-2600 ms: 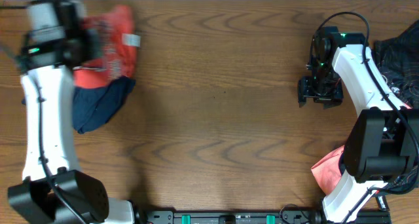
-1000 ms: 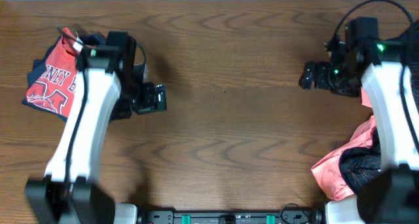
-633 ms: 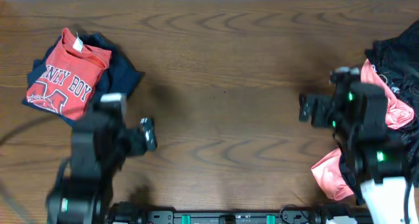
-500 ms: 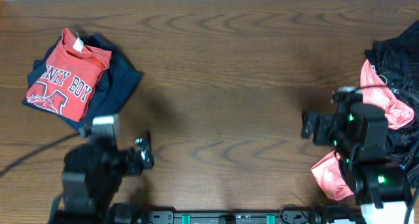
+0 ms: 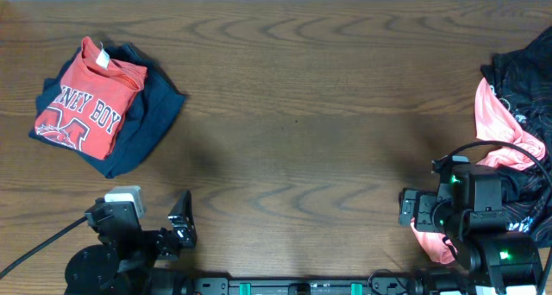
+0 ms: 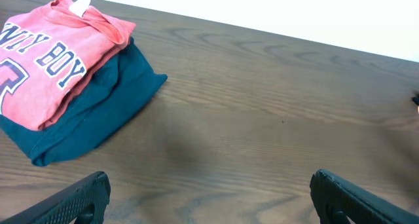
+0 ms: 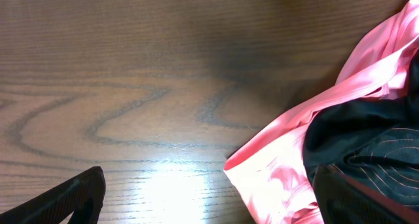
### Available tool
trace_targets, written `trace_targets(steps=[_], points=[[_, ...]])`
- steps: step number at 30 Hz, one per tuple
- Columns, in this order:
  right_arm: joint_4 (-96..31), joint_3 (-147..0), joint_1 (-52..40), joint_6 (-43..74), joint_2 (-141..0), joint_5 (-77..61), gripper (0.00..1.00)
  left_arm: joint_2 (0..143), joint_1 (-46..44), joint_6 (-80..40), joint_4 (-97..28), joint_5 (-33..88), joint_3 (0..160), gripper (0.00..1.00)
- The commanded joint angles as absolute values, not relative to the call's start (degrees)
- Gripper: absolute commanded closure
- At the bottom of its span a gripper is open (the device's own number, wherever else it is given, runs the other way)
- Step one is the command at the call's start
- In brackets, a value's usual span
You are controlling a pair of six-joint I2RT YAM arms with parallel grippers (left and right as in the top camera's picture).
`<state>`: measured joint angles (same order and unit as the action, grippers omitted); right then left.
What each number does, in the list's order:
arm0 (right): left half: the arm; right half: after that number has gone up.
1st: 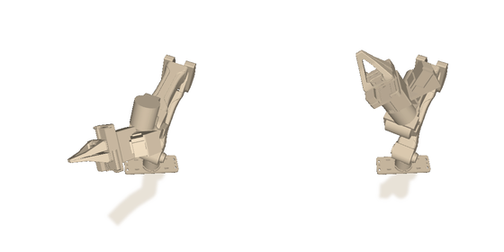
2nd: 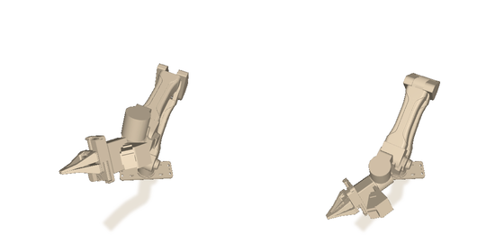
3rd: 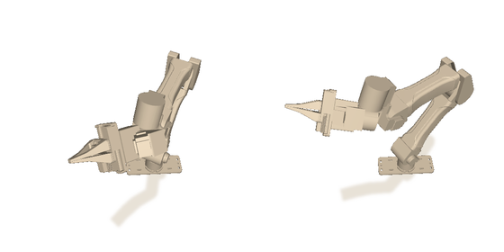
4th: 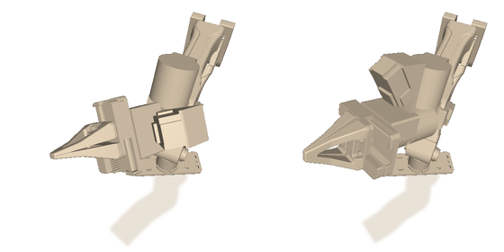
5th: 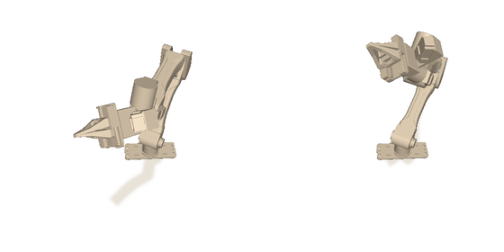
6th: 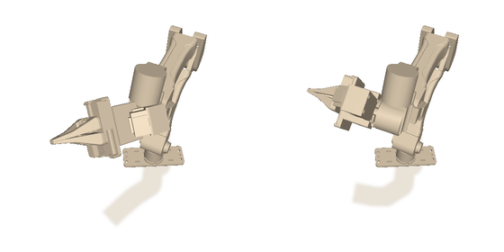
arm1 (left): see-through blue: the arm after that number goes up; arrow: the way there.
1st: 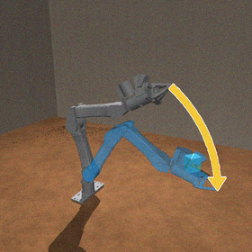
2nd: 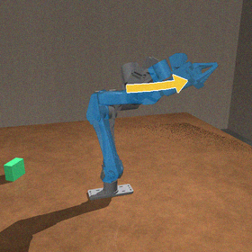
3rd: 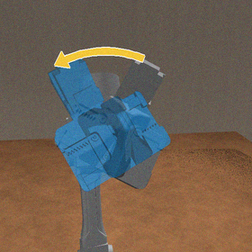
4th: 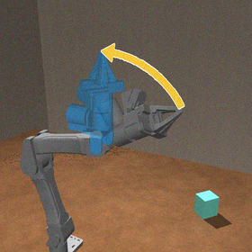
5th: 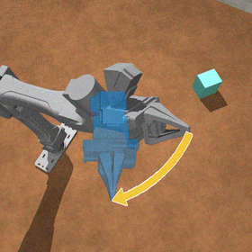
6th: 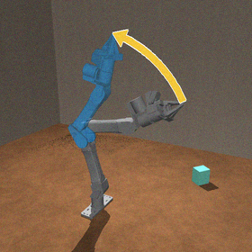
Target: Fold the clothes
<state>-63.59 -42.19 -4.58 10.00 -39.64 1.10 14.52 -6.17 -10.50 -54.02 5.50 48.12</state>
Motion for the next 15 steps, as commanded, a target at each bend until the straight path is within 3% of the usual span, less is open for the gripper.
trace_targets(steps=[1,8,15], points=[[-63.7,-41.8,-5.2,10.5,-39.5,1.7,0.01,14.4,-6.3,-10.6,-54.2,4.4,47.8,0.02],[-60.4,-40.6,-4.0,10.0,-35.2,-1.5,0.01,14.4,-6.3,-10.6,-54.2,4.4,47.8,0.02],[-36.4,-25.0,-3.9,3.7,-14.5,-2.0,0.01,14.4,-6.3,-10.6,-54.2,4.4,47.8,0.02]])
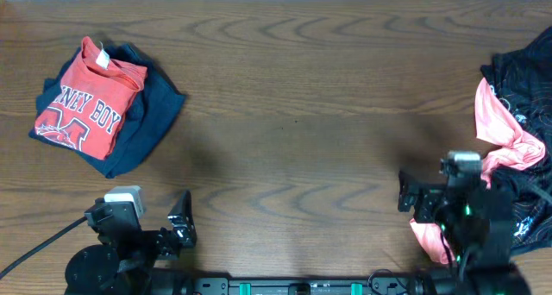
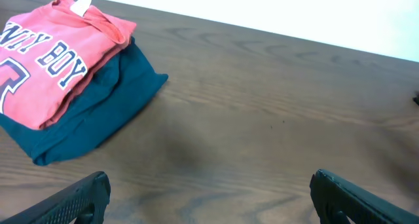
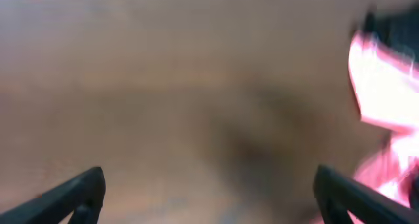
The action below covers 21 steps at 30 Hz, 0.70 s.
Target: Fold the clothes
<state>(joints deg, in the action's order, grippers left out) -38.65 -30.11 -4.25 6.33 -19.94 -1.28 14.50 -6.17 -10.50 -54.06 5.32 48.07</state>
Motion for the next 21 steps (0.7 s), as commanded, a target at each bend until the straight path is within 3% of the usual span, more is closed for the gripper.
trace_targets(steps=[1,6,10,21], points=[[-33.3,-22.2,-3.9,3.7,-11.2,-2.0,0.01,14.4,-6.3,-10.6,-54.2,4.4,47.8,0.02],[-18.2,-10.2,-3.9,-1.5,-0.8,-1.9,0.01,14.4,-6.3,-10.6,-54.2,4.4,47.8,0.02],[-5.8,-2.2,-3.7,-5.0,-0.5,-1.9,0.01,14.4,-6.3,-10.6,-54.2,4.4,47.8,0.02],[-4.1,-0.3,-3.7,-4.9,-1.4,-1.7,0.01,14.4,-6.3,-10.6,-54.2,4.4,47.8,0.02]])
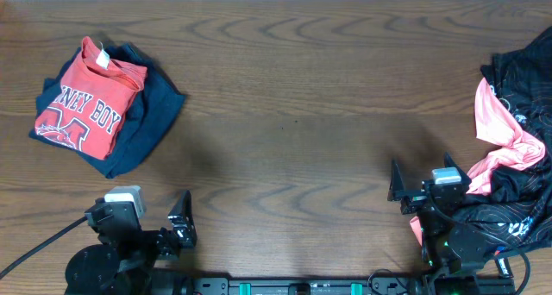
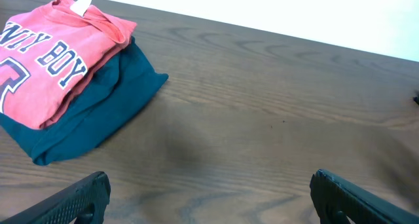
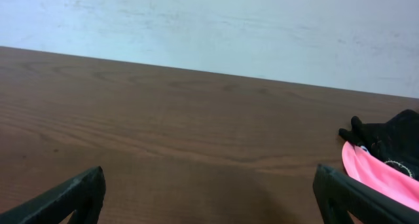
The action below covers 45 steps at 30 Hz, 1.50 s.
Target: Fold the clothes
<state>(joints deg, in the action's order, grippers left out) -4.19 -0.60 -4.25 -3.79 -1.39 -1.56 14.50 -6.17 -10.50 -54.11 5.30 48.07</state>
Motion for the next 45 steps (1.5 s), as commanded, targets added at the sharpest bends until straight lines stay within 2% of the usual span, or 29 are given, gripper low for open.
trace_targets(steps=[1,22,29,35,38,45], points=[[-4.1,-0.3,-3.7,-4.9,-1.4,-1.7,0.01,14.4,-6.3,-10.6,-54.2,4.4,47.8,0.02],[-4.1,-0.3,-3.7,-4.9,-1.4,-1.7,0.01,14.4,-6.3,-10.6,-54.2,4.4,47.7,0.02],[-4.1,-0.3,-3.7,-4.9,-1.4,-1.7,0.01,11.2,-5.5,-6.6,-56.4,-1.1,42.7,0.02],[-4.1,-0.3,-3.7,-4.9,-1.4,-1.7,0.01,0.4,-5.5,0.2,-46.2,-1.1,27.8,0.02],[-4.1,-0.3,-3.7,-4.9,-1.4,-1.7,0.01,0.8,-5.3,0.9,-39.9,-1.4,22.2,0.02],[-4.1,-0.3,-3.7,-4.9,-1.4,-1.7,0.01,0.1,-4.3,0.9,-14.5,-3.7,8.1,0.02]])
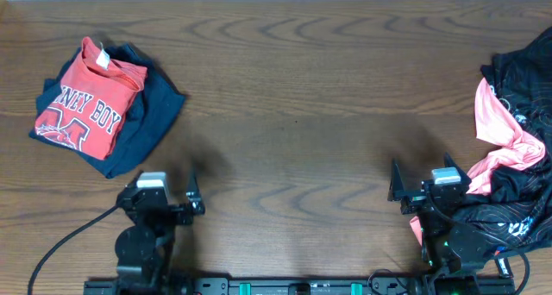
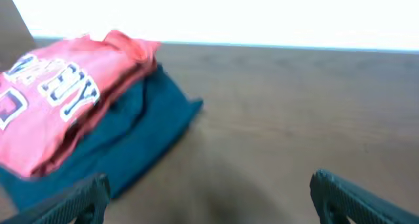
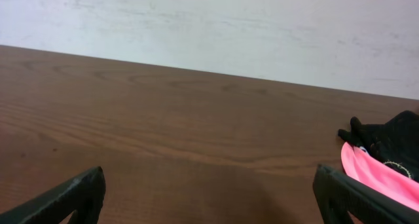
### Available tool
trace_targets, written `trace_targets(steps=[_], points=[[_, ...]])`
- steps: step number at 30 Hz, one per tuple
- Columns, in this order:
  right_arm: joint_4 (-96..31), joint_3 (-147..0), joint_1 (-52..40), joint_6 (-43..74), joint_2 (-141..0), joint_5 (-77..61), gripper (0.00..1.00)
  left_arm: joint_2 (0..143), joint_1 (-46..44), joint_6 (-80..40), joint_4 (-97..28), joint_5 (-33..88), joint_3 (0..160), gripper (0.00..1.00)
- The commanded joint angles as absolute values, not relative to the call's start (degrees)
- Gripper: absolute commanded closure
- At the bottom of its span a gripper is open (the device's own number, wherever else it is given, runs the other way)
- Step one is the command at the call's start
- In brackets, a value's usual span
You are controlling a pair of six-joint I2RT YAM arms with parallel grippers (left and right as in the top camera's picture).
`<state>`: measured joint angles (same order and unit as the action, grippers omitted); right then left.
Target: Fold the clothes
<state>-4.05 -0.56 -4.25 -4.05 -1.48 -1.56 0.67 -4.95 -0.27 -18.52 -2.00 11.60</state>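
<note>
A folded red shirt with "BOY" lettering lies on a folded navy garment at the far left; both show in the left wrist view as red shirt and navy garment. A loose heap of pink cloth and black cloth sits at the right edge. My left gripper is open over bare wood near the front, right of the stack, its fingers wide apart. My right gripper is open and empty, just left of the heap; the pink cloth is at its right.
The brown wooden table spans the view, with a pale wall behind its far edge. Both arm bases stand along the front edge. A black cable trails from the left arm.
My left arm has moved from the front left corner to a spot further right and forward. Its camera now looks low across the table at the folded stack. The right arm has not moved.
My right gripper was open, looking down over the pink and black cloth at the heap's edge. Then it was pulled back, its view blurred. Then it sat near the front edge, looking level across the table. The left arm stayed put until now.
</note>
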Motion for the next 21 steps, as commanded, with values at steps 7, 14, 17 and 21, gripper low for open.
trace_targets(steps=[7,14,17,21], points=[[-4.1,-0.3,-3.7,-4.9,-1.4,-1.7,0.01,0.1,-4.0,0.8,-7.2,-3.7,1.9,0.02],[-4.1,-0.3,-3.7,-4.9,-1.4,-1.7,0.01,0.1,-4.0,0.8,-7.3,-3.7,1.9,0.02],[-4.1,-0.3,-3.7,-4.9,-1.4,-1.7,0.01,0.1,-4.0,0.8,-7.3,-3.7,1.9,0.02],[-4.1,-0.3,-3.7,-4.9,-1.4,-1.7,0.01,0.2,-4.0,0.8,-7.3,-3.7,1.9,0.02]])
